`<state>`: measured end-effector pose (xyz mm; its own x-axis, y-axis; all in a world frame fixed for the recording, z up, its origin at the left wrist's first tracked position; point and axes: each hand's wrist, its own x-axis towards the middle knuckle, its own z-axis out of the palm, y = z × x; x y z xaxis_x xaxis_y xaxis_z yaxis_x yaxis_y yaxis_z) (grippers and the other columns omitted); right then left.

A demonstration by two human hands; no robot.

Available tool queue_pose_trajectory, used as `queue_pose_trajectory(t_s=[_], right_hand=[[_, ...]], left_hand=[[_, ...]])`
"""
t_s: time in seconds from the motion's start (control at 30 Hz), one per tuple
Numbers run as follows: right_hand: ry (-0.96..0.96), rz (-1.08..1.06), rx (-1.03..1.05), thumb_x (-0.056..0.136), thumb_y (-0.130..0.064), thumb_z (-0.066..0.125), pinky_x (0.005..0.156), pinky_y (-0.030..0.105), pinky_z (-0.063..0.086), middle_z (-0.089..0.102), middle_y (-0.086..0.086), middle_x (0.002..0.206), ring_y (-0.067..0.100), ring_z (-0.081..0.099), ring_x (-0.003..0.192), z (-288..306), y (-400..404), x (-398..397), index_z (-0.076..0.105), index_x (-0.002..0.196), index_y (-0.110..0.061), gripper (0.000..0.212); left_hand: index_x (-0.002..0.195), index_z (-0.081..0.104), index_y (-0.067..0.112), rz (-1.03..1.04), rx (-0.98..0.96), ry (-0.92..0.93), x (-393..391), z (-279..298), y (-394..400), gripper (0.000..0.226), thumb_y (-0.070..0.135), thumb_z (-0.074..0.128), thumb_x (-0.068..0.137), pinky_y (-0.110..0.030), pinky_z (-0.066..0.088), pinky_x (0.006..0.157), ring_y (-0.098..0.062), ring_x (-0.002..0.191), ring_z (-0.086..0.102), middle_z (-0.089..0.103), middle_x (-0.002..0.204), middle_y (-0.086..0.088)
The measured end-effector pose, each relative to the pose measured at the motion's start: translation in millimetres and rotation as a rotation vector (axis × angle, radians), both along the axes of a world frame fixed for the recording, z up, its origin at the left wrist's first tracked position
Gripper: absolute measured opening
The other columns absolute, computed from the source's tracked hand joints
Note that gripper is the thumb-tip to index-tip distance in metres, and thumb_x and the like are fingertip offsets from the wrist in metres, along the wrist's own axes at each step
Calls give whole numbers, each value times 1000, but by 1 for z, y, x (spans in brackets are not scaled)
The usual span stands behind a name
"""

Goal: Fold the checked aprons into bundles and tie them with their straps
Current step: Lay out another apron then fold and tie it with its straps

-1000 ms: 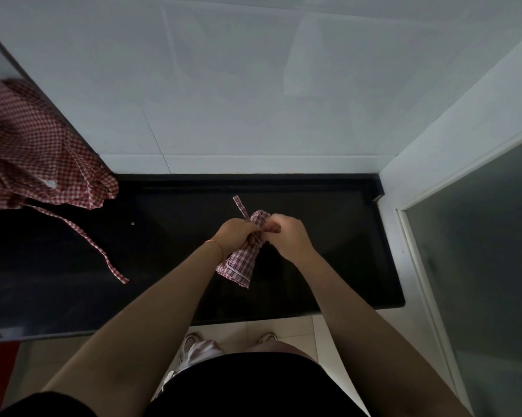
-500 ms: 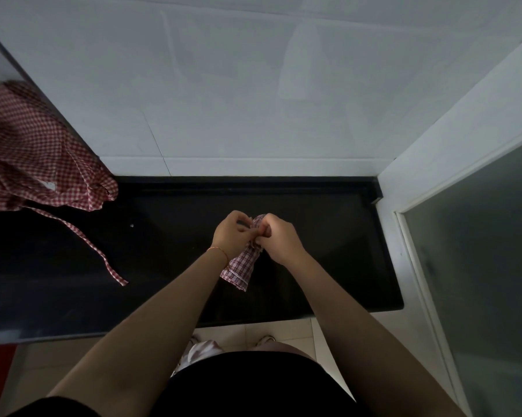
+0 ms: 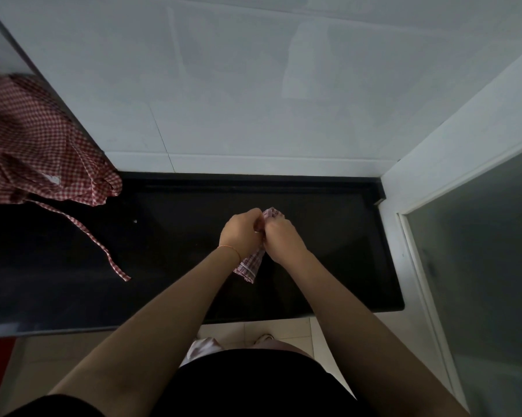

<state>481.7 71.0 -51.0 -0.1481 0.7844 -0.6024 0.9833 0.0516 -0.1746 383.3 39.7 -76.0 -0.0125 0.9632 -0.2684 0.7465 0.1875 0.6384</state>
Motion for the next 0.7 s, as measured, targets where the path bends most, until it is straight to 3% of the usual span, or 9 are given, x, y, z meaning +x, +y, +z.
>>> queue_pose_trajectory(t_s=[0.1, 0.23, 0.37, 0.5, 0.6, 0.7], right_hand=[[176, -31, 10, 100, -15, 50, 80, 30, 50, 63, 8, 112, 19, 60, 95, -7, -13, 18, 61, 116, -11, 20], [493, -550, -328, 102, -19, 48, 68, 27, 45, 57, 3, 89, 14, 53, 76, -3, -8, 27, 62, 111, -15, 18], [634, -950, -415, 101, -17, 53, 65, 27, 44, 54, 4, 80, 14, 48, 67, -6, -10, 27, 62, 113, -8, 17], [746, -1064, -478, 99, -14, 55, 73, 28, 44, 58, 6, 91, 14, 50, 72, -5, -12, 28, 63, 108, -8, 13], [831, -1103, -520, 99, -11, 55, 69, 26, 40, 56, 4, 83, 12, 48, 69, -6, -16, 28, 63, 103, -8, 10], [954, -1180, -525, 99, -5, 53, 72, 25, 45, 59, 7, 88, 12, 52, 72, -8, -19, 34, 63, 113, -2, 17]], left_hand=[[92, 48, 28, -54, 43, 79, -5, -5, -5, 13, 21, 60, 93, -22, 39, 64, -11, 75, 52, 53, 94, 2], [94, 50, 25, -51, 164, 108, -8, -10, -10, 15, 20, 64, 91, -22, 43, 70, -12, 88, 49, 49, 103, 3], [85, 53, 22, 44, 310, 157, -14, -15, -19, 19, 20, 72, 83, -29, 48, 75, -13, 86, 45, 48, 96, 3], [109, 65, 27, -53, 126, -11, -14, -15, -25, 25, 34, 72, 86, -26, 51, 79, -9, 89, 53, 50, 106, 6], [104, 72, 22, -32, 90, -19, -12, -13, -20, 16, 30, 67, 90, -27, 51, 79, -10, 86, 56, 58, 101, 5], [96, 72, 20, 5, 22, -88, -12, -14, -14, 8, 25, 67, 91, -21, 48, 76, -8, 85, 58, 63, 94, 5]])
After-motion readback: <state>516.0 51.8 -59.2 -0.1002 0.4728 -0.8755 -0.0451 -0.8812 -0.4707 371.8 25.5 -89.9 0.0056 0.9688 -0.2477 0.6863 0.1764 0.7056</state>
